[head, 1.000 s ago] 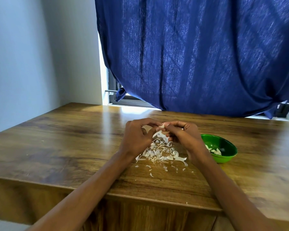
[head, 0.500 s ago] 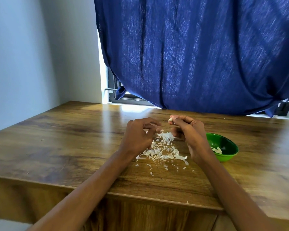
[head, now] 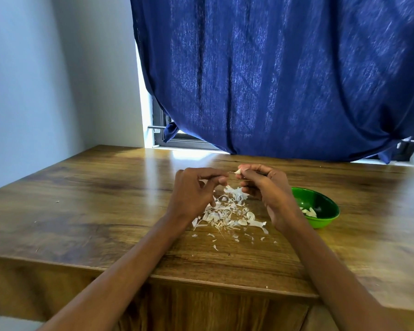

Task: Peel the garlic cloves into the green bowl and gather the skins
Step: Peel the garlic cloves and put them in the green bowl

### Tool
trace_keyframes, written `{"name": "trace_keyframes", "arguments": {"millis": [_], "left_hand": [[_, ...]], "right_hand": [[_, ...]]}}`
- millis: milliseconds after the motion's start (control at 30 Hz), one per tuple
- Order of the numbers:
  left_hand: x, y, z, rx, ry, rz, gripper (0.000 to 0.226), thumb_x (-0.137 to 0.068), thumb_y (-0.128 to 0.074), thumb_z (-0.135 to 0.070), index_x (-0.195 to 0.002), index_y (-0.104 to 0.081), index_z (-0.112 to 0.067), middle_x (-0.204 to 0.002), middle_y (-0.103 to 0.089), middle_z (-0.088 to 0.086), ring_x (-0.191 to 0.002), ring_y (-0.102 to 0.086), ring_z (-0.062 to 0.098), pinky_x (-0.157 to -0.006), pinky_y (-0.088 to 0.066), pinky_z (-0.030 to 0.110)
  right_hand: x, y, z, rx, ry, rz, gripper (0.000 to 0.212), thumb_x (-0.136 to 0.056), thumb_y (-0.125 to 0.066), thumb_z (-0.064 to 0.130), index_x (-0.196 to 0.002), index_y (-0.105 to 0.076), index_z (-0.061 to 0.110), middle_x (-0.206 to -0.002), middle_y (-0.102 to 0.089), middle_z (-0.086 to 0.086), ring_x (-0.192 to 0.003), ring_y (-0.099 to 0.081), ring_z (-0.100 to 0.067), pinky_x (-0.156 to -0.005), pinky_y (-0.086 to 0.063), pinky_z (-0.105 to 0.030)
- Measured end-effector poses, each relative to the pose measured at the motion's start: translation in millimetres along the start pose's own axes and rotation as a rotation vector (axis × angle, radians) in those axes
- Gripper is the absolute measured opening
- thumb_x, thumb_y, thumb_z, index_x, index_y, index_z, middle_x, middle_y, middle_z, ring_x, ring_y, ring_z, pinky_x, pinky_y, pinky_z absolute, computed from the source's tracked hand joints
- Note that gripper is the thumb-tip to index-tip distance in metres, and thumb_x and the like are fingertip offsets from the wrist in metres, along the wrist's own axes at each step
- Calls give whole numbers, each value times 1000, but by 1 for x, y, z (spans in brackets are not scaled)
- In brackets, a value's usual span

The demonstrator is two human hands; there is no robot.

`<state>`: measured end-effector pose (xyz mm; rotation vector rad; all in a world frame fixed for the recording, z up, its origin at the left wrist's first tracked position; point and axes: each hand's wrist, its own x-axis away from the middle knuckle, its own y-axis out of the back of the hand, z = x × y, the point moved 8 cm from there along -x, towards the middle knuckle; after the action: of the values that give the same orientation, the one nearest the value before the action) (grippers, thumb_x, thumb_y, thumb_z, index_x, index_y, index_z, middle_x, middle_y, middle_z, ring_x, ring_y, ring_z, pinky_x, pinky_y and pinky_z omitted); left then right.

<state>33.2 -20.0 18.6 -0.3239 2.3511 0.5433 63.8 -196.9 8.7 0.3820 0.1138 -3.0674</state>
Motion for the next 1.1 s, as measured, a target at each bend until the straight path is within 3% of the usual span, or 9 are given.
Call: {"name": "trace_keyframes", "arguments": {"millis": [100, 167, 300, 500, 667, 900, 1000, 1100], "left_hand": [[0, 1, -3, 7, -30, -5, 14, -96, -71, -13, -107, -79, -17, -89, -77, -12, -40, -64, 12, -43, -51, 24], [1, 1, -6, -1, -45, -1, 19, -91, -77, -16, -109, -78, -20, -95, -75, -16, -41, -64, 9, -46, -52, 22], [0, -1, -7, -8, -68, 8, 25, -84, -84, -14, -108, -79, -20, -101, -78, -11, -42, -65, 8, -46, -49, 18], [-1, 3, -3, 51, 0, -24, 12, -82, -84, -6, -89, -78, -14, -86, -76, -8, -39, -60, 9, -44, -44, 17], [-2, 3, 2, 154, 73, -41, 10, -82, -84, -8, -86, -74, -7, -71, -70, -9, -37, -59, 15, -39, -40, 18], [-1, -7, 4, 148, 129, 61, 18, -89, -80, -11, -93, -65, -3, -73, -63, 0, -35, -53, 4, -33, -36, 18], [-2, -14, 7, 176, 130, 125, 18, -90, -79, -13, -90, -62, -9, -79, -63, 3, -43, -60, 9, -35, -42, 23], [-1, -21, 10, 240, 138, 203, 15, -93, -76, -11, -91, -61, -8, -71, -62, -3, -48, -61, 14, -36, -44, 25]], "right_hand": [[-1, 0, -1, -22, -7, 7, 14, -93, -68, 11, -105, -74, 14, -89, -77, -7, -75, -70, -11, -69, -56, -23], [0, -1, -1, -17, 0, 30, 16, -93, -67, 9, -107, -75, 12, -90, -78, -7, -77, -71, -12, -72, -57, -23], [2, -7, -2, -11, -13, 84, 14, -93, -67, 6, -105, -74, 8, -89, -78, -9, -77, -73, -14, -69, -58, -21], [6, -16, -2, -8, -35, 173, 15, -90, -67, 1, -102, -73, 8, -82, -77, -7, -71, -72, -11, -65, -58, -18], [6, -17, -2, 34, -23, 166, 14, -89, -69, 2, -98, -74, 11, -87, -77, -6, -75, -72, -11, -66, -59, -20], [7, -19, -2, 143, 3, 191, 12, -88, -72, 8, -99, -74, 13, -95, -77, -5, -80, -73, -9, -62, -55, -19], [6, -17, -2, 163, 17, 176, 8, -88, -72, 6, -92, -74, 13, -90, -77, -1, -73, -70, -4, -61, -55, -18], [6, -17, -2, 176, 30, 179, 8, -89, -70, 6, -89, -73, 14, -88, -76, 1, -72, -69, -2, -61, -55, -18]]}}
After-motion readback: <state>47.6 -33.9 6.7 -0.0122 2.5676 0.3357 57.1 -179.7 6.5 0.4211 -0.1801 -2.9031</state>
